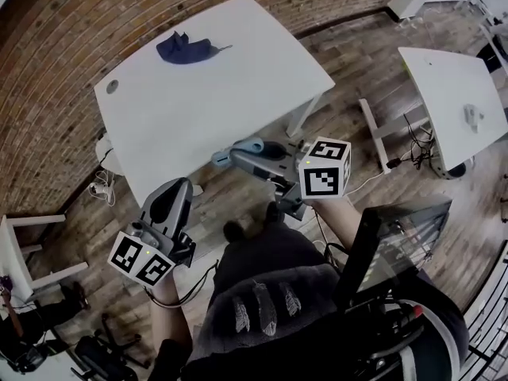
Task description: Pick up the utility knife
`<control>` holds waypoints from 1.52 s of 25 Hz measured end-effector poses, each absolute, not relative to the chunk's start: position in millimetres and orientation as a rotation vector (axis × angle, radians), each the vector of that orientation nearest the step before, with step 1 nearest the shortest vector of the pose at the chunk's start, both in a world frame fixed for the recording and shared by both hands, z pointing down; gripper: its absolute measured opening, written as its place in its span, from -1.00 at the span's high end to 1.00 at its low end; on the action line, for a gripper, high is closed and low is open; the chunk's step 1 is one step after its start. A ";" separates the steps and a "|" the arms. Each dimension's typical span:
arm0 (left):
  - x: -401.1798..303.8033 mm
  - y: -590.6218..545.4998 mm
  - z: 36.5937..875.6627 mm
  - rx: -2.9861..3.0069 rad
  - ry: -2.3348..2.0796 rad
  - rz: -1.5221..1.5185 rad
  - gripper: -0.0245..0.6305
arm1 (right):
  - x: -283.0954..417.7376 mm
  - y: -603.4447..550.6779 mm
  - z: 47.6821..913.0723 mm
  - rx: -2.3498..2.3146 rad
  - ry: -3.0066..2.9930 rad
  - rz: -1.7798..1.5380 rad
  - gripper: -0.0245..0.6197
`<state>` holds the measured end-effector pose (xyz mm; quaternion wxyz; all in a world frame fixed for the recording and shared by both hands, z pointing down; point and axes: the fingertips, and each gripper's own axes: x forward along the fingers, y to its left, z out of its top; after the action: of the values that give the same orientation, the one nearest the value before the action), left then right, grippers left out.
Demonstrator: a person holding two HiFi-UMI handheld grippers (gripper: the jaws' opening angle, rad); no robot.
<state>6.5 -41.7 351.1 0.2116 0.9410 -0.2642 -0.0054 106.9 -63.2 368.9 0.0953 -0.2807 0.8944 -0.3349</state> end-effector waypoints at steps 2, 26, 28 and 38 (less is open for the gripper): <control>-16.5 -41.4 348.7 2.603 -0.740 -0.046 0.93 | 85.5 -61.2 361.7 -0.833 2.672 -0.968 0.70; -134.1 -34.5 354.3 2.656 -0.737 -0.097 0.93 | -35.0 -44.9 349.9 -0.948 2.761 -0.900 0.70; -134.4 -37.3 355.5 2.648 -0.736 -0.106 0.94 | -34.1 -47.4 349.0 -0.955 2.765 -0.894 0.70; -100.8 -56.7 363.7 2.637 -0.730 -0.037 0.93 | 0.5 -70.1 361.5 -0.949 2.698 -0.957 0.70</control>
<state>-100.8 -56.7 363.7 0.2009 0.9440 -0.2614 -0.0132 0.5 -70.1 361.5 0.0629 -0.3140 0.8928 -0.3167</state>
